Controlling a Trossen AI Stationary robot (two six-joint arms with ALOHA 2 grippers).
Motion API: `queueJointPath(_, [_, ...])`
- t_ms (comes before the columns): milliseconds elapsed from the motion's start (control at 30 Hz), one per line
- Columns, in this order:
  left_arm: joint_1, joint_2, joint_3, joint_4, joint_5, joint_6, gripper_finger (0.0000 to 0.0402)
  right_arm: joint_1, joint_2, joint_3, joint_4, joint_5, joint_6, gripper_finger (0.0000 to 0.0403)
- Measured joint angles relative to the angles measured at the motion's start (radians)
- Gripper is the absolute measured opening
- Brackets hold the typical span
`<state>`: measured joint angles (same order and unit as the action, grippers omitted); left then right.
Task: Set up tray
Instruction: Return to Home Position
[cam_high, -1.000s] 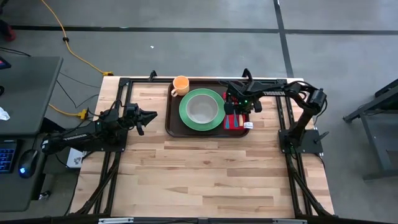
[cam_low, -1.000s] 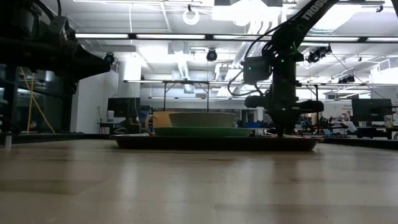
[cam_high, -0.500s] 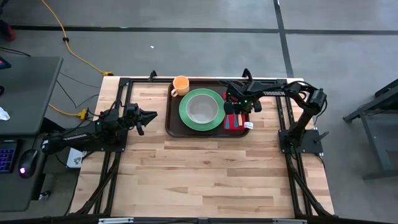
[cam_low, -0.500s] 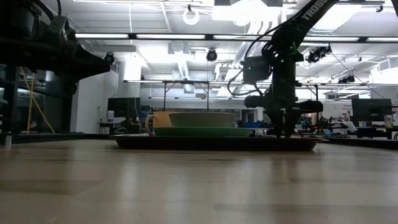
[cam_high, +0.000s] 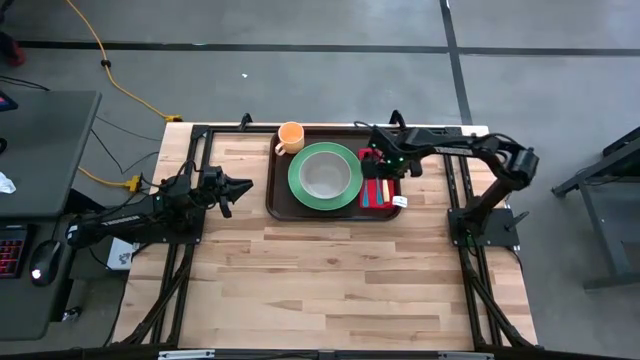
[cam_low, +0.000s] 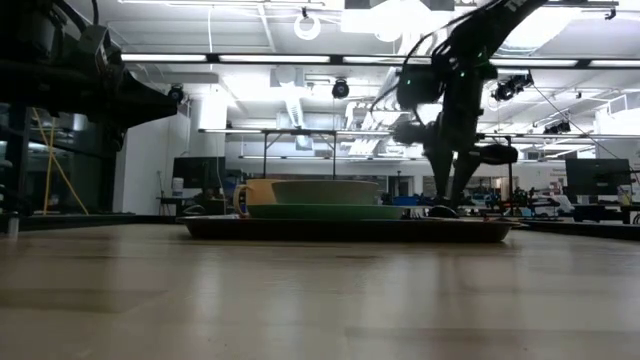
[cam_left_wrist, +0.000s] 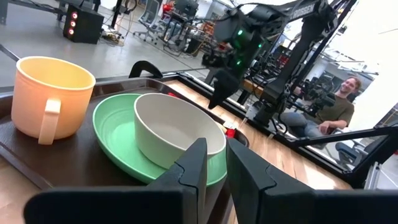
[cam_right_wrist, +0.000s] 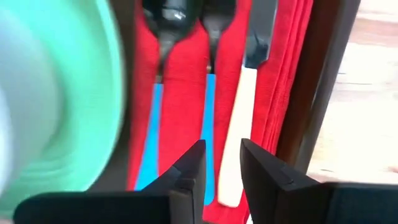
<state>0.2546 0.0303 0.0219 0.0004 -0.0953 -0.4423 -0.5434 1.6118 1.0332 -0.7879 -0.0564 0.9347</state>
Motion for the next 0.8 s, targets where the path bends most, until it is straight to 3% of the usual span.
queueJointPath(100, [0.000,0.000,0.002,-0.003,0.000,0.000,0.0092,0.000,-0.054,0.000,-0.001,0.002,-0.019,0.0070])
queueJointPath(300, [0.000,0.000,0.028,-0.011,-0.007,0.000,0.0092,0.022,-0.180,0.000,0.000,0.061,-0.212,0.0060])
queueJointPath(533, [0.000,0.000,0.037,-0.006,-0.006,-0.025,0.0092,0.079,-0.357,0.000,-0.001,0.210,-0.277,0.0056])
queueJointPath(800, [0.000,0.000,0.038,-0.003,-0.003,-0.121,0.0092,0.092,-0.562,0.000,-0.038,0.275,-0.330,0.0058])
